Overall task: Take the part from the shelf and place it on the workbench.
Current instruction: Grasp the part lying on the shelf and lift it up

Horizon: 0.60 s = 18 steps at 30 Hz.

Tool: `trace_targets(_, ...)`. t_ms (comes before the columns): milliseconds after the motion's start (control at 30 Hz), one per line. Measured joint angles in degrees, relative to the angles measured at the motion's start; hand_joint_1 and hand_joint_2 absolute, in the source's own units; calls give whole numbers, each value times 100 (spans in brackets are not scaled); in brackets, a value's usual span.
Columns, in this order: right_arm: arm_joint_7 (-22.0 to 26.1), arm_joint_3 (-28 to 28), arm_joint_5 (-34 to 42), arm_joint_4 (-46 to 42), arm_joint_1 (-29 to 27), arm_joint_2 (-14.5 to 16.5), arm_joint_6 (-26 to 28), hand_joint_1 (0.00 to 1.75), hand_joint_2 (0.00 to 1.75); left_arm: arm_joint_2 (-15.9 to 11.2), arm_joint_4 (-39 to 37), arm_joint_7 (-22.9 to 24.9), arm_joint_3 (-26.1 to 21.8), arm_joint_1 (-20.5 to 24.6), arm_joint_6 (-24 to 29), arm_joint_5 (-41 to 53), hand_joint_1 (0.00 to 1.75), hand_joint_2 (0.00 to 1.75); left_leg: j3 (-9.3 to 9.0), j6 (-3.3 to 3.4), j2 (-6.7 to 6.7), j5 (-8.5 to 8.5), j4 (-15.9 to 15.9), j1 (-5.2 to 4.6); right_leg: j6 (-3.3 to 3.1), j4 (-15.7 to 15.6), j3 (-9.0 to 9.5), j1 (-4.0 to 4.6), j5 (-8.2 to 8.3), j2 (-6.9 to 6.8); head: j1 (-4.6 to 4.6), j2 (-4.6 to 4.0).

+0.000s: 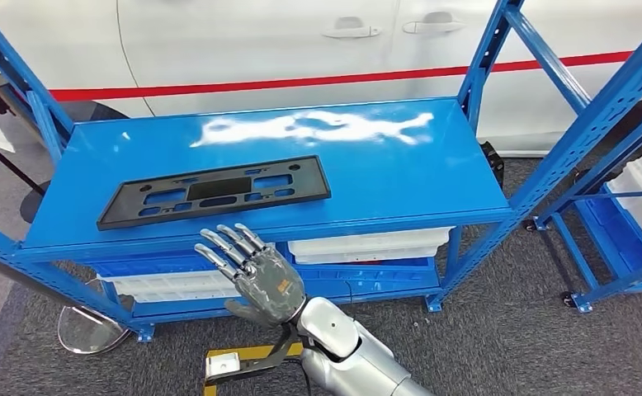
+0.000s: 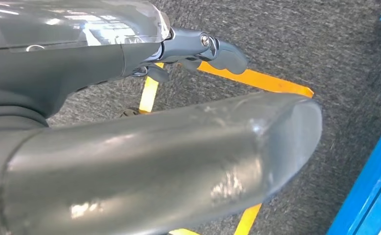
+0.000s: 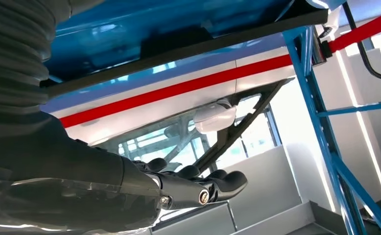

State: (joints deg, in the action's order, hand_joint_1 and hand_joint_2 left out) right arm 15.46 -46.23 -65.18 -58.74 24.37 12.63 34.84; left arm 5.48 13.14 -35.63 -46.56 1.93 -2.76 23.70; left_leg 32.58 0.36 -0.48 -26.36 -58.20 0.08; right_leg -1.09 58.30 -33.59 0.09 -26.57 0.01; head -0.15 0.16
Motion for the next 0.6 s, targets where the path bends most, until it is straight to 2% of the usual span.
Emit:
trace_targets(67,-18,-17,1,53,24,40,24,0,175,-15,0,-2,-20,-1,1,48,0,0,31,-56,5,-98,-110,8,-41,-66,41,-35,29,-8,-10,0)
trace_targets(100,-33,-25,1,69,30,48,46,0,175,-19,0,-5,-25,-1,2,89,0,0,115,-83,8,-227,-312,15,-63,-98,62,-57,41,-16,-19,1)
trace_targets(167,-67,-33,-2,84,5,24,81,0,175,-21,0,-22,-25,-5,5,174,0,0,447,-133,14,-578,-1012,52,-84,-110,74,-67,43,-31,-34,0)
trace_targets(200,-81,-33,-5,86,-25,-6,87,0,175,-20,0,-38,-25,-11,3,210,0,0,614,-158,15,-694,-1344,72,-84,-107,73,-68,41,-33,-33,0)
trace_targets(233,-92,-33,-10,88,-59,-42,88,0,175,-19,0,-62,-24,-18,-11,238,0,0,713,-182,16,-711,-1526,94,-78,-103,73,-71,35,-33,-32,-1)
trace_targets(267,-98,-33,-14,88,-89,-80,87,0,175,-17,0,-88,-24,-23,-34,262,0,0,711,-203,17,-617,-1493,116,-66,-92,75,-79,26,-27,-32,-1)
trace_targets(300,-100,-33,-18,88,-108,-109,86,0,175,-17,0,-114,-24,-26,-65,277,0,0,610,-222,19,-437,-1258,139,-46,-75,78,-91,12,-18,-33,-1)
trace_targets(333,-101,-33,-21,87,-116,-135,84,0,175,-15,0,-137,-24,-27,-93,290,0,0,438,-244,24,-234,-871,162,-13,-45,78,-103,-13,-9,-32,-1)
trace_targets(367,-101,-33,-23,86,-117,-157,82,0,175,-8,-2,-151,-24,-23,-111,302,0,0,278,-255,21,-103,-522,162,26,-6,70,-105,-39,1,-42,-1)
trace_targets(400,-103,-33,-25,85,-116,-175,80,0,175,1,-4,-161,-23,-17,-121,313,0,0,162,-240,13,-30,-272,161,65,25,59,-101,-63,11,-48,-1)
trace_targets(433,-104,-33,-26,84,-114,-192,78,0,175,11,-7,-167,-22,-13,-126,323,0,0,100,-211,4,-19,-131,153,100,43,49,-92,-80,18,-49,-1)
trace_targets(533,-129,-33,-45,82,-111,-236,71,0,175,30,-9,-174,-21,-15,-136,344,0,0,77,-47,-11,-45,-103,135,210,76,56,-99,-52,28,-36,-1)
trace_targets(600,-202,-31,-109,84,-86,-262,75,0,175,34,-9,-174,-21,-18,-133,375,0,0,30,39,-8,-42,-86,134,257,292,-24,-116,-164,22,-27,-1)
